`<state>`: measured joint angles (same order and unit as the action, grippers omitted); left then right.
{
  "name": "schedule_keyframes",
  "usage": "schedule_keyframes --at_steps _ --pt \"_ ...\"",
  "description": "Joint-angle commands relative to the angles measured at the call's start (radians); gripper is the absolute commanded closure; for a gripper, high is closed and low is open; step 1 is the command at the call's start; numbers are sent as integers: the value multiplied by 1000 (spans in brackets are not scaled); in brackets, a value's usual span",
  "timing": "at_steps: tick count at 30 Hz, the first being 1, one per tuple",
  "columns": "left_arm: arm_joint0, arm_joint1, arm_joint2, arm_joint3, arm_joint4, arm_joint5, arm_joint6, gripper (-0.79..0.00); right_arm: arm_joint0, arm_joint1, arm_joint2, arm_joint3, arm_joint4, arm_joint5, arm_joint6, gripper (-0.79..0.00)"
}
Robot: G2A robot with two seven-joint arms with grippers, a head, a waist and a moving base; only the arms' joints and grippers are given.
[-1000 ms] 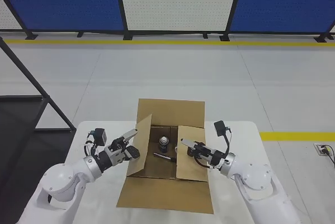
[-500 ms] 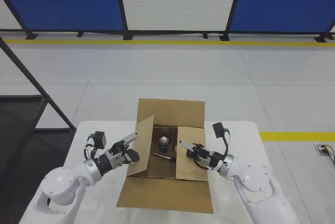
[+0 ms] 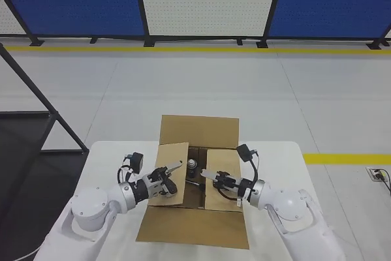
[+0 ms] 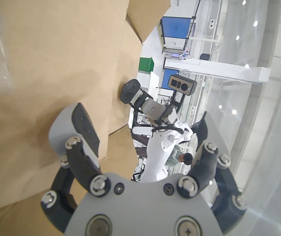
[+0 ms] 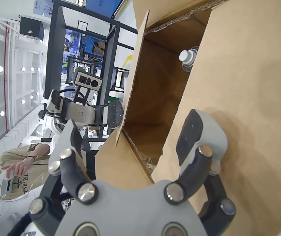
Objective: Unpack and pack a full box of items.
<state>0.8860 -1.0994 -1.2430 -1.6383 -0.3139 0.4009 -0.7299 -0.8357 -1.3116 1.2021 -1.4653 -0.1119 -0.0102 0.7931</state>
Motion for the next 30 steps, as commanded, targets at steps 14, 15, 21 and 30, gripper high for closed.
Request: schedule_keyframes --at_steps 14,15,21,30 --pt "-82 -12 108 78 77 60 -6 -785 -24 11 13 -6 29 -36 10 -785" --pt "-83 -13 113 80 78 60 -6 -785 -24 12 13 -7 30 -38 12 -785" --pt "-91 -16 124 95 83 70 1 -785 -21 15 7 -7 36 -46 30 -785" --pt "-92 -17 125 101 77 67 1 -785 -3 19 -22 -5 4 -37 59 -785"
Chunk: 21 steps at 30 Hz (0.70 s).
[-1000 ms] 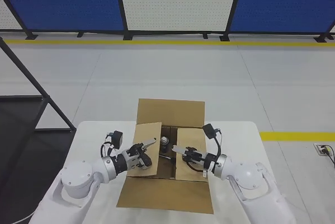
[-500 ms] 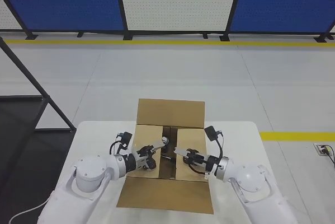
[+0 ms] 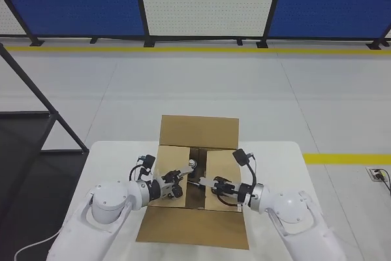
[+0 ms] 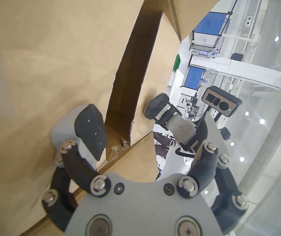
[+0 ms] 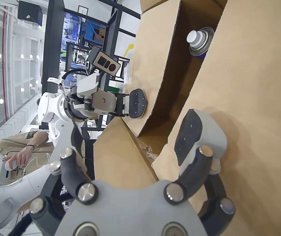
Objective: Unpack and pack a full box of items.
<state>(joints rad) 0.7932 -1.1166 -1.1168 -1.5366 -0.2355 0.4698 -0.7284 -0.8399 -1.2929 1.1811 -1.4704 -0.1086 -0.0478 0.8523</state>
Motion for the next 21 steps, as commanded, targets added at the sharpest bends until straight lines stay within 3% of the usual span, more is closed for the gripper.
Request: schedule_keyframes --at_steps 1,8,21 --pt "1 1 -5 -5 -3 -5 -2 -785 1 0 -3 -2 1 1 0 -785" --pt "27 8 -37 -50 -8 -21 -5 -785 -6 4 -3 -29 11 -16 -1 -785" --pt "115 25 -141 -172 -58 -76 -4 -785 -55 24 54 -100 154 -187 104 -785"
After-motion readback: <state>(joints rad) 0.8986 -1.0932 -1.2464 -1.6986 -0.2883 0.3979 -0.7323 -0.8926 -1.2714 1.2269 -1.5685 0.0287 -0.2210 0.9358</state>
